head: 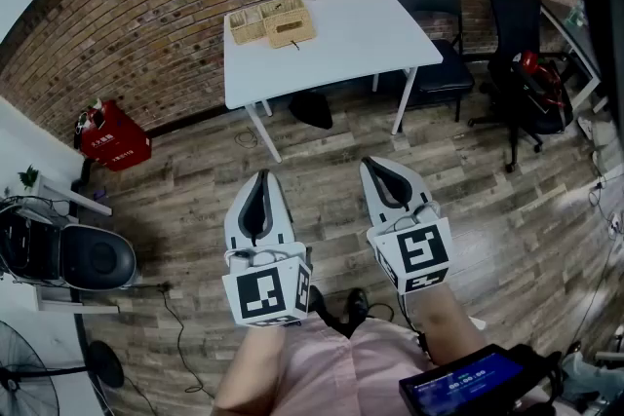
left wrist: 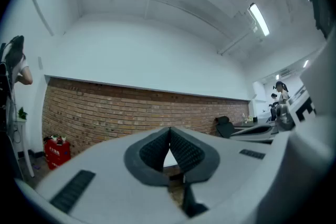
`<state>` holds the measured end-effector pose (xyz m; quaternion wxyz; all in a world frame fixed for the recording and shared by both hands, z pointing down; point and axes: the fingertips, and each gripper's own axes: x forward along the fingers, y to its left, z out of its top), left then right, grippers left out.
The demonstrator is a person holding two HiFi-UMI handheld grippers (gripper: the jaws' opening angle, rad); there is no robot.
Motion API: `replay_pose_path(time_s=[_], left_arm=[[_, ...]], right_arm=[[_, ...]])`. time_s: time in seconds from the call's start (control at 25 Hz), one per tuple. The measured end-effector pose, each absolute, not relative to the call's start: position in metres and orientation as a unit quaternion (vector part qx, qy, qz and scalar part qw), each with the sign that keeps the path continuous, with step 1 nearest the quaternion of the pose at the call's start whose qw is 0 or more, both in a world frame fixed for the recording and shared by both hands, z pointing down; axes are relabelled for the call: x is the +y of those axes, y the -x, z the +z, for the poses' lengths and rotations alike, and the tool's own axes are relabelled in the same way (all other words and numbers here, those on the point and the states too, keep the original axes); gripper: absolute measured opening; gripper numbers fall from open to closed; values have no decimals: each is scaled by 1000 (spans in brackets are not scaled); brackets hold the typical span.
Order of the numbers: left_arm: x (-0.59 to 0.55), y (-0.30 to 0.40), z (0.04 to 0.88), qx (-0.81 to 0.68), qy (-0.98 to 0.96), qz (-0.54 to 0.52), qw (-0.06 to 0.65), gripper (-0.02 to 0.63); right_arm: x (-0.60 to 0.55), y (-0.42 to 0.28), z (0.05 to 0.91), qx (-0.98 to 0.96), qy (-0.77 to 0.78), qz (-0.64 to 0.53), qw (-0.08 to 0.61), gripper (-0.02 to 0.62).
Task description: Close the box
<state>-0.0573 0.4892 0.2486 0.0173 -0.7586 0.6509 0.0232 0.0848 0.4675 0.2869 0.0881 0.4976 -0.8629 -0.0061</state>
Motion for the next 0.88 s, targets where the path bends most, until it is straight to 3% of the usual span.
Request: replay_pose_path(time_s=[0.48, 0.52, 0.56, 0.64, 0.88], left_arm=[[497, 48, 256, 653, 757, 32, 11, 15], [498, 48, 256, 650, 759, 37, 9, 63], [499, 46, 255, 647, 761, 42, 8, 151], [499, 42, 254, 645, 763, 48, 8, 219], [482, 26, 254, 658, 752, 40, 10, 219]], right_arm=[[474, -96, 289, -870, -489, 7, 56, 8], [474, -96, 290, -874, -482, 10, 56, 148], [474, -96, 290, -877, -476, 10, 57, 214], [472, -102, 289, -878, -474, 3, 61, 222], [450, -122, 293, -879, -471, -5, 75, 209]])
